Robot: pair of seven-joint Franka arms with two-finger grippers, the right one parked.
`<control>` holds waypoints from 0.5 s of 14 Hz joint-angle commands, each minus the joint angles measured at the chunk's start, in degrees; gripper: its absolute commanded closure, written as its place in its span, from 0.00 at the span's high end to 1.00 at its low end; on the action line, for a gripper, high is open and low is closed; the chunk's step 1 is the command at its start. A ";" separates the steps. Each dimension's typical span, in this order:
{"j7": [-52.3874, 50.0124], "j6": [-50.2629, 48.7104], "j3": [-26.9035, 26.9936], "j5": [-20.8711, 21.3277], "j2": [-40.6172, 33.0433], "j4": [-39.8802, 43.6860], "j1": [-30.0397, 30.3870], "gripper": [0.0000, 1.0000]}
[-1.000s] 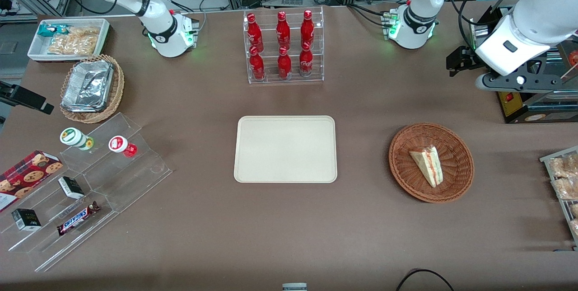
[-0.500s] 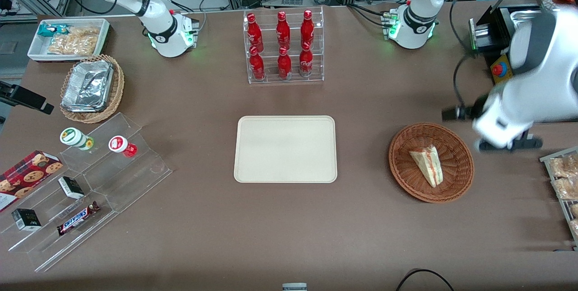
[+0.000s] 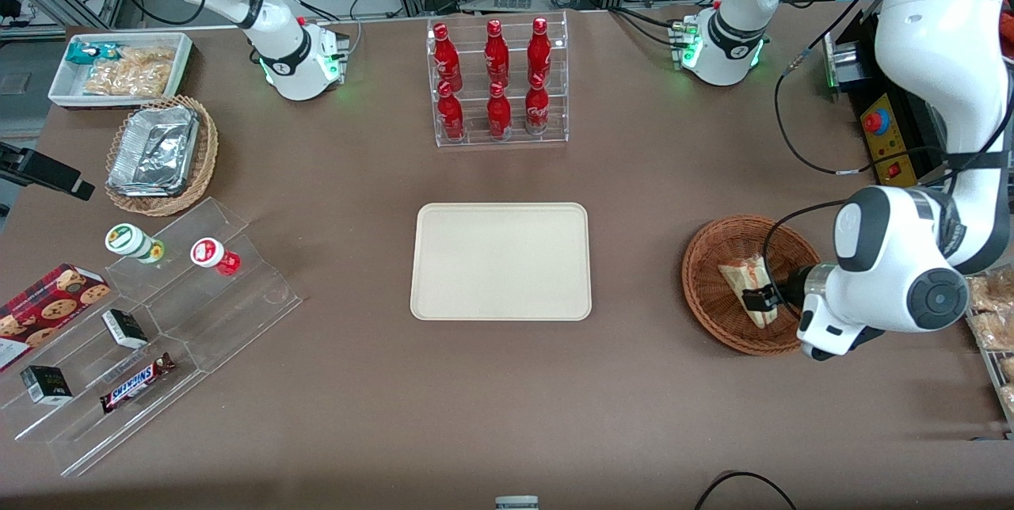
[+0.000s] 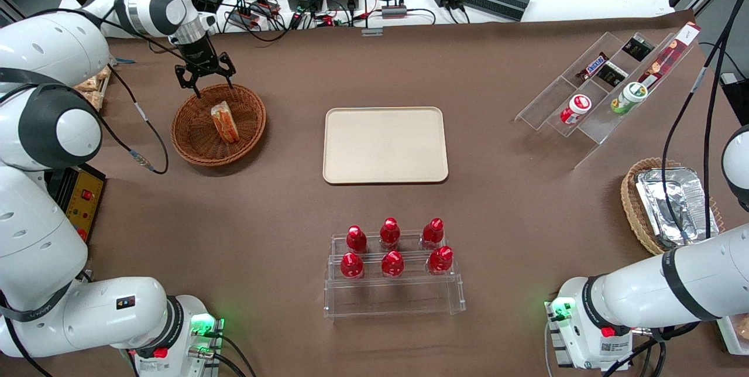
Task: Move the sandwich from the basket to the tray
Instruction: 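Close the left gripper on the wrapped sandwich and lift it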
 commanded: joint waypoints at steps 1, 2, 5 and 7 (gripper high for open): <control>-1.73 1.95 -0.54 0.28 1.57 -1.98 0.75 1.00; -1.73 2.82 0.50 0.55 1.75 -3.12 0.75 1.00; -1.64 7.83 0.86 2.04 1.75 -7.61 0.75 1.00; -1.55 7.93 0.86 2.04 1.75 -7.79 0.75 1.00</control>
